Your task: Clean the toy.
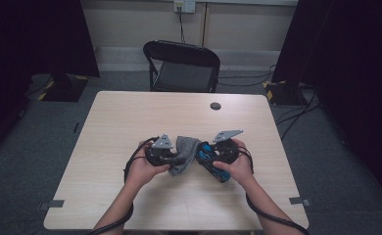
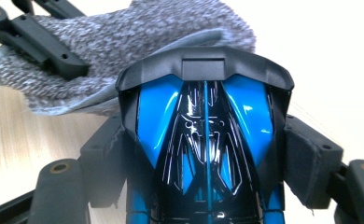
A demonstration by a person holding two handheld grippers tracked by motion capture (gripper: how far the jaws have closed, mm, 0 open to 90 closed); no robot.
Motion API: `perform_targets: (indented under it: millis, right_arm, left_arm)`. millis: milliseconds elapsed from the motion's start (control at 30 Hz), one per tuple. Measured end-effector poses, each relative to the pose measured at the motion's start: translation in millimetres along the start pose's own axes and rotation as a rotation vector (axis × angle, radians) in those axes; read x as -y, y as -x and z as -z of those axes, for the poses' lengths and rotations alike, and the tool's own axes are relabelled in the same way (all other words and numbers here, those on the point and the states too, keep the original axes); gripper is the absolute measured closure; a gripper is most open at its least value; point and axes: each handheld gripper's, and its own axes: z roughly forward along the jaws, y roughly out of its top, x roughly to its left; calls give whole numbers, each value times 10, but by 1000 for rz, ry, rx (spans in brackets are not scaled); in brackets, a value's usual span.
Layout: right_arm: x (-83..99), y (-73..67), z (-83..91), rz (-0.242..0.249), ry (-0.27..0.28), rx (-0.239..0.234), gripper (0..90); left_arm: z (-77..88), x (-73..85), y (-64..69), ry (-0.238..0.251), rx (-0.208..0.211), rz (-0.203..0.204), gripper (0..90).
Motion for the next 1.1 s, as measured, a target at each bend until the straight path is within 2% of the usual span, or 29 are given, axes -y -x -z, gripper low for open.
perform_targets:
  millis: [367,467,567,633,733,867,900,933,1000,1033,1100]
  right_arm:
    - [12,16,-14,-13,-9,3,260]
    - [15,41,-4,-15,-10,14,260]
    - [20,65,0,-16,-12,18,260]
    - [6,72,13,-14,-9,18,260]
    - [-28,79,40,-14,3,29,260]
    - [-48,60,49,-8,13,22,261]
    - [-52,51,41,-6,8,13,260]
    - [-54,36,33,-1,7,14,260]
    - [-60,6,21,5,3,4,260]
    - [-63,-4,17,6,4,1,260]
    - [-72,-34,9,16,1,-3,260]
  left_arm:
    - [154,118,86,-27,4,-24,763]
    - [219,180,87,-16,8,-17,763]
    - [307,229,63,-21,-10,-20,763]
    - [372,256,26,-27,-31,-6,764]
    - [471,287,-36,-2,-58,3,764]
    - [577,247,-156,24,-128,20,763]
    - [593,215,-191,21,-156,16,764]
    - [600,181,-228,21,-178,10,764]
    - [588,118,-305,29,-194,24,763]
    - [573,89,-338,33,-216,32,763]
    - [518,33,-399,34,-225,47,764]
